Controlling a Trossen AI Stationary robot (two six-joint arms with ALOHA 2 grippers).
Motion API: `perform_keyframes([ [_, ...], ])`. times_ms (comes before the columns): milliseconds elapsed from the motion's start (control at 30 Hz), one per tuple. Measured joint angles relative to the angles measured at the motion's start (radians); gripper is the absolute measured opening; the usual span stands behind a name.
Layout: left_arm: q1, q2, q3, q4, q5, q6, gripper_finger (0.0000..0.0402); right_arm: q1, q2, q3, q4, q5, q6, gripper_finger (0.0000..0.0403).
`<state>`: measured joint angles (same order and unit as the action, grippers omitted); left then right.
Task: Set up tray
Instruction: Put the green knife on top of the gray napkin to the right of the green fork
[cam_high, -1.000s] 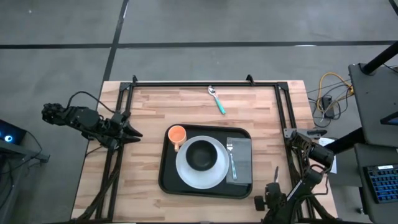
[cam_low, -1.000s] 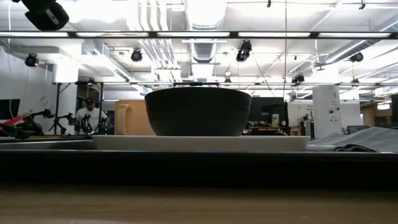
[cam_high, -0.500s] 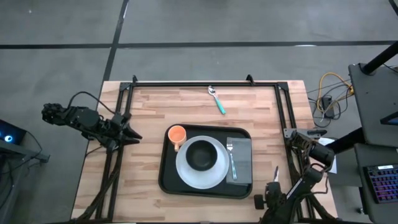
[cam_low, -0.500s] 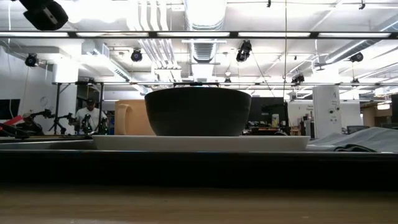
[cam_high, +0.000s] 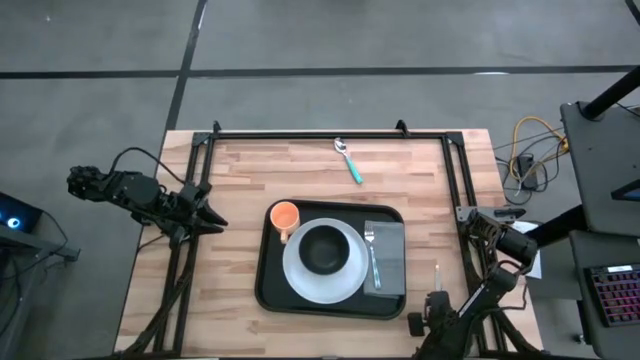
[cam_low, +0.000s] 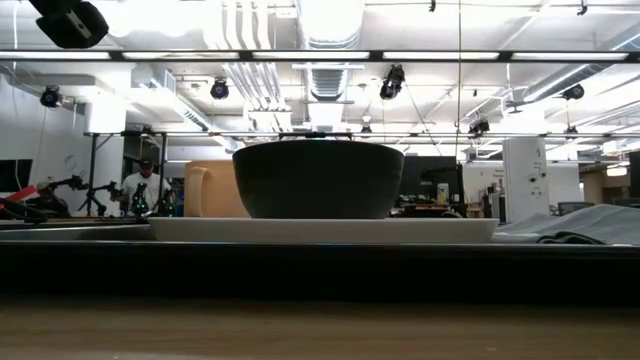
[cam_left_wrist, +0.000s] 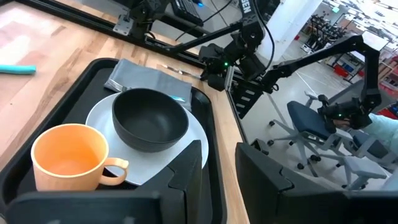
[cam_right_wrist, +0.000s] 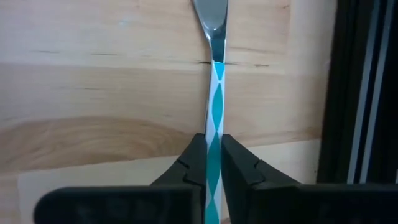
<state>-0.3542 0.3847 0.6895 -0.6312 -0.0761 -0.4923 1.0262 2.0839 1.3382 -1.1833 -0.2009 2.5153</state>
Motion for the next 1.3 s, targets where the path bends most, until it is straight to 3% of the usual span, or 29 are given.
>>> perform_keyframes([
  [133, 0.0, 0.0, 0.0, 0.0, 0.0, 0.0, 0.0079, -0.018, 0.001, 0.028, -0.053, 0.001, -0.011, 0.0013],
  [233, 0.0, 0.0, 0.0, 0.0, 0.0, 0.0, 0.0079, -0.029, -0.01, 0.063, -0.14, 0.066, -0.019, 0.0012],
  [533, 0.001, 0.0, 0.0, 0.0, 0.0, 0.0, 0.0079, -0.066, -0.048, 0.273, -0.381, 0.144, -0.04, 0.0004],
  [733, 0.0, 0.0, 0.0, 0.0, 0.0, -0.007, 0.0079, -0.093, -0.056, 0.367, -0.383, 0.26, -0.076, 0.0006],
  [1067, 0.0, 0.0, 0.0, 0.0, 0.046, -0.008, 0.0079, -0.091, -0.056, 0.326, -0.387, 0.2, -0.084, 0.0008],
  [1300, 0.0, 0.0, -0.001, 0.0, 0.05, -0.016, 0.0079, -0.061, -0.056, 0.207, -0.307, 0.139, -0.077, 0.0013],
])
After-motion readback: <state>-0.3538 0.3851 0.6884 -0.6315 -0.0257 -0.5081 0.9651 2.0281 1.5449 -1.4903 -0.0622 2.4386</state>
